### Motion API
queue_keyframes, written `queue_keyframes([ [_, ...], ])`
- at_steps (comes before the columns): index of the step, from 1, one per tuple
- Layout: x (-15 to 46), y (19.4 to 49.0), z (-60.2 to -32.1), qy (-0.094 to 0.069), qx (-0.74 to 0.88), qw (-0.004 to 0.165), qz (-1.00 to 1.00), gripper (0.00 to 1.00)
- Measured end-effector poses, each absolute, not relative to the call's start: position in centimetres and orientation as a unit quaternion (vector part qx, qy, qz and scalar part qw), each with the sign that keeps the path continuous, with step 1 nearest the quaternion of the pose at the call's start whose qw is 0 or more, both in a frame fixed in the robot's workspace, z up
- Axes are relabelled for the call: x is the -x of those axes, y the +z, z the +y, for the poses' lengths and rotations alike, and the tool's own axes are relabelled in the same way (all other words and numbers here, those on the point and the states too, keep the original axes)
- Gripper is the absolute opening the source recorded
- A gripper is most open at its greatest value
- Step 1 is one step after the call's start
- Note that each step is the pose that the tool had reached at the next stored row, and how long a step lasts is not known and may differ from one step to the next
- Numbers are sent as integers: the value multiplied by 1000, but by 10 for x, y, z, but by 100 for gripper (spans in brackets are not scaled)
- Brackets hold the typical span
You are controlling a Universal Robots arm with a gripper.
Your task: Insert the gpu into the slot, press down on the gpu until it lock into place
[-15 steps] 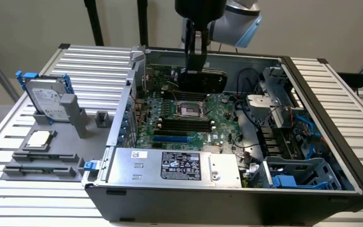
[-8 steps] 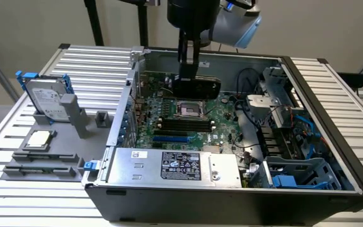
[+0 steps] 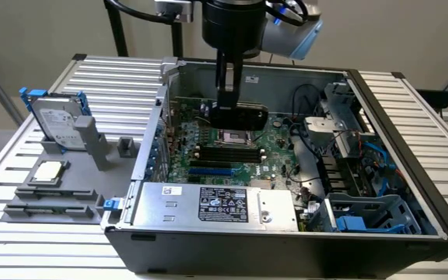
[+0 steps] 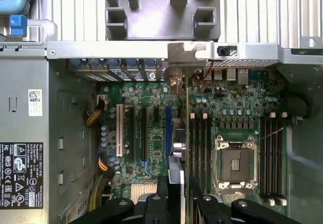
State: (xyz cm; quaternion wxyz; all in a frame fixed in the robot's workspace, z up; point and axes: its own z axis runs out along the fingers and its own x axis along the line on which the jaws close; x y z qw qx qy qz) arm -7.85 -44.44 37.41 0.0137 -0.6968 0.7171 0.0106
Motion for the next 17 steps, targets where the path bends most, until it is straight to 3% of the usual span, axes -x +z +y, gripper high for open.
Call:
queue_keyframes([
  [17,78,343,-450,11,697,14,717,26],
])
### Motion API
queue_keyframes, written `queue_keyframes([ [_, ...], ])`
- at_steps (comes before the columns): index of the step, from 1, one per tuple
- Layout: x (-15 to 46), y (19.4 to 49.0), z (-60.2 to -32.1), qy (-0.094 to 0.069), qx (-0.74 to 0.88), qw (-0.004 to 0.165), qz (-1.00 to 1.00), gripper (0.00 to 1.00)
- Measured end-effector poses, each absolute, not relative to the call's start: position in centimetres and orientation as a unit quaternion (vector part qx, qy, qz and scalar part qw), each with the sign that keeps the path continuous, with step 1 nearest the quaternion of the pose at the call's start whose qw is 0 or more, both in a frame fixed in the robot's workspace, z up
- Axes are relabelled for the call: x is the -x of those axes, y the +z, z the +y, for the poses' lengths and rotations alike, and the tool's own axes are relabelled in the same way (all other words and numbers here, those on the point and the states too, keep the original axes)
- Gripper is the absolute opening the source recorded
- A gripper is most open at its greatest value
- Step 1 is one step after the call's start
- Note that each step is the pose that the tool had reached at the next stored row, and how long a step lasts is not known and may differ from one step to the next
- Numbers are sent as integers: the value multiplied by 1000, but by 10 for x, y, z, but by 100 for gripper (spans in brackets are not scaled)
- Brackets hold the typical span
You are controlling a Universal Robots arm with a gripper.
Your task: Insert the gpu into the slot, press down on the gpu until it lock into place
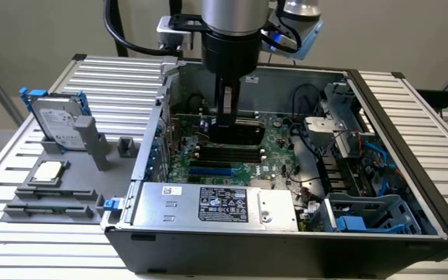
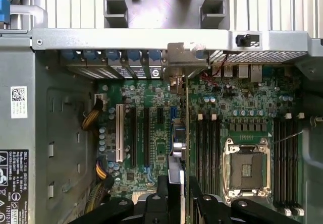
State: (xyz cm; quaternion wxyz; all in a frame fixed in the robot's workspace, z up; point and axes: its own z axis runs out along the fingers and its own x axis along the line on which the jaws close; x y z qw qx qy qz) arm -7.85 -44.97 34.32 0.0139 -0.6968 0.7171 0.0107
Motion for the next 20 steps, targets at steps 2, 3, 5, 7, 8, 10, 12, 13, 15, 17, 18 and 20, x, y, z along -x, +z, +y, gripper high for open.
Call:
queue_keyframes([
  [2,79,339,-450,11,697,14,717,26],
  [3,78,338,-450,11,697,14,717,26],
  [5,78,334,-450,12,697,15,717,26],
  [7,78,331,-450,13,697,17,717,26],
  [8,79,330,-450,14,697,17,717,26],
  [10,79,327,-450,14,696,17,717,26],
  [12,79,324,-450,14,696,17,718,26],
  [13,79,323,-450,14,696,17,718,26],
  [15,79,319,-451,14,695,17,718,26],
  [17,79,316,-451,14,695,17,719,26],
  [18,79,314,-452,14,695,17,719,26],
  [20,79,311,-452,14,695,17,719,26],
])
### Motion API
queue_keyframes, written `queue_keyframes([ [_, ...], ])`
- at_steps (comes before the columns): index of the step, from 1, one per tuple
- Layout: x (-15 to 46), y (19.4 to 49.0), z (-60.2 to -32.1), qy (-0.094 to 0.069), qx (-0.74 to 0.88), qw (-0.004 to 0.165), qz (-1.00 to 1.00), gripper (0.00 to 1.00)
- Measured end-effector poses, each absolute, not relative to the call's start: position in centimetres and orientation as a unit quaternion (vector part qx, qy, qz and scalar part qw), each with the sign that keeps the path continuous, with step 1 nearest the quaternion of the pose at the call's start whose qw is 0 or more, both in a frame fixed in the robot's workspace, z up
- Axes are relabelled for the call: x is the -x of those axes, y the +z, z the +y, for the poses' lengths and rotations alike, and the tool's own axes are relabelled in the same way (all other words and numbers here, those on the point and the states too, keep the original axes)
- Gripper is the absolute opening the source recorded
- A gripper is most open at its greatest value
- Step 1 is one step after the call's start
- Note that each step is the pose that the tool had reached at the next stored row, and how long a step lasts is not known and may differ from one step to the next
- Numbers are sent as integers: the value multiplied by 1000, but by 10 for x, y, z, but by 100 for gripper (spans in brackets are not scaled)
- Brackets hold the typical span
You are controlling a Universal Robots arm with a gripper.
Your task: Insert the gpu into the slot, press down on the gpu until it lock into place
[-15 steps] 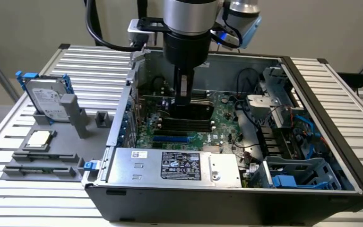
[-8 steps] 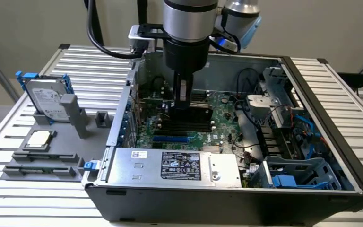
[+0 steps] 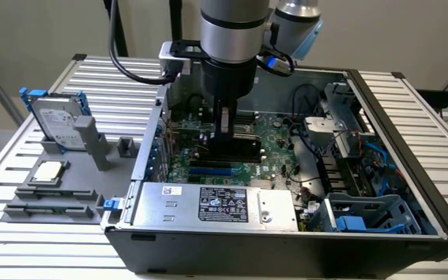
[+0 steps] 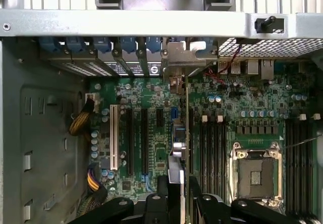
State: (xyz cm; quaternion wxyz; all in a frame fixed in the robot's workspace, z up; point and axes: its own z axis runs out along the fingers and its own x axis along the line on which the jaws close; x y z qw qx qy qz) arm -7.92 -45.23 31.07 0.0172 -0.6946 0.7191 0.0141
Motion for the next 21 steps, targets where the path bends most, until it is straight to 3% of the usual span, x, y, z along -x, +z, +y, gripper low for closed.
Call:
queue_keyframes([
  [21,85,282,-453,14,692,17,721,26],
])
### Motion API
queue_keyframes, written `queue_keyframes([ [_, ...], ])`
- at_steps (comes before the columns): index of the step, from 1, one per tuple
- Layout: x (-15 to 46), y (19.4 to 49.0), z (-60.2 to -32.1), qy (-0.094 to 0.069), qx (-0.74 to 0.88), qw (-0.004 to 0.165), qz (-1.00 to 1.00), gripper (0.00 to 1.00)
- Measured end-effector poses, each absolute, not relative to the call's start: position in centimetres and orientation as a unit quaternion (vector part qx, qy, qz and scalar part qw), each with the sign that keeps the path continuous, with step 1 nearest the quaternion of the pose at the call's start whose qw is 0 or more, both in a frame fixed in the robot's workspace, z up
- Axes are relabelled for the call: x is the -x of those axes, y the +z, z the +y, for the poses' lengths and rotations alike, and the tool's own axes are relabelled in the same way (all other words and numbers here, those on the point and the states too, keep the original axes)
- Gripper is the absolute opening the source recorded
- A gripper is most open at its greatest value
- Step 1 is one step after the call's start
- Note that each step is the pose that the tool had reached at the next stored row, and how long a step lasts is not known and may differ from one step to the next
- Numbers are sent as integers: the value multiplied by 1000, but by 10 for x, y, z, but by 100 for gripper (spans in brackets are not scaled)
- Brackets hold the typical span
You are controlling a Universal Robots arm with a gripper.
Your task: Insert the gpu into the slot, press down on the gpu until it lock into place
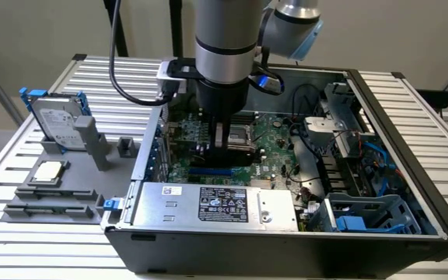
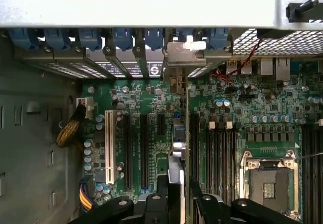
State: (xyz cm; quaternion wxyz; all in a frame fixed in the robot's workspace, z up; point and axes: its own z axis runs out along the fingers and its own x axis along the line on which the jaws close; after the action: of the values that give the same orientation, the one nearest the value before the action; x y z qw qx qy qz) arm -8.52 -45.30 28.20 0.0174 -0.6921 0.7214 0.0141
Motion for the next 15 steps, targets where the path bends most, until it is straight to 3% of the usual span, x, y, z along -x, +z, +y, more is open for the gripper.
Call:
queue_keyframes([
  [15,88,277,-453,14,692,17,722,26],
])
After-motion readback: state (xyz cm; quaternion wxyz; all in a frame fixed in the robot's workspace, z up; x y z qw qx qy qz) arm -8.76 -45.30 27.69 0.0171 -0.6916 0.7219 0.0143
